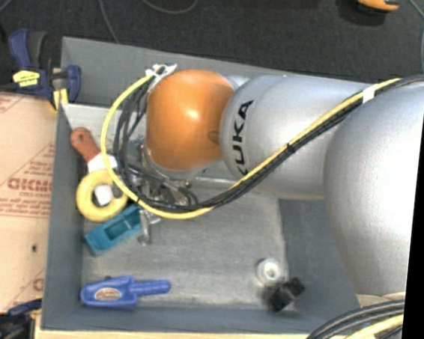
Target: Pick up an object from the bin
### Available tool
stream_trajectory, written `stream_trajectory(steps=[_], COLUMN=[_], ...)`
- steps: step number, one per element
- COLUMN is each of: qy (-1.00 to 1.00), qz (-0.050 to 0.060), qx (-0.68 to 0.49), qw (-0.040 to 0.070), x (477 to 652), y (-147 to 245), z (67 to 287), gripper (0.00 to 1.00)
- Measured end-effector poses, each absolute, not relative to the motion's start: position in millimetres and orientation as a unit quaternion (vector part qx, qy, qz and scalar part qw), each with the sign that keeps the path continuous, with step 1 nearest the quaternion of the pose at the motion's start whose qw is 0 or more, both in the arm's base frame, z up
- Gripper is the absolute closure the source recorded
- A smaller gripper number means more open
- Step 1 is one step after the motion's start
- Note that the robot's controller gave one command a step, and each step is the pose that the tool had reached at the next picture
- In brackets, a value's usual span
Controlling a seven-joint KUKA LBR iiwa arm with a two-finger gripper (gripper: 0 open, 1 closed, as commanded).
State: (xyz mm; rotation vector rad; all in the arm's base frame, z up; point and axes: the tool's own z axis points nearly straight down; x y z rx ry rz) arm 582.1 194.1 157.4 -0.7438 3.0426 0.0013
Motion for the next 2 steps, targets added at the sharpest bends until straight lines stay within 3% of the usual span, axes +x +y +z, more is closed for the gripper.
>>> stream_trajectory(steps=[1, 2], qy=[0.922, 0.894], qz=[-0.001, -0.005], qx=[-0.387, -0.449], qw=[0.008, 0.011], x=[594.8, 585.0], y=[190, 205], z=[84, 75], gripper=[0.0, 1.0])
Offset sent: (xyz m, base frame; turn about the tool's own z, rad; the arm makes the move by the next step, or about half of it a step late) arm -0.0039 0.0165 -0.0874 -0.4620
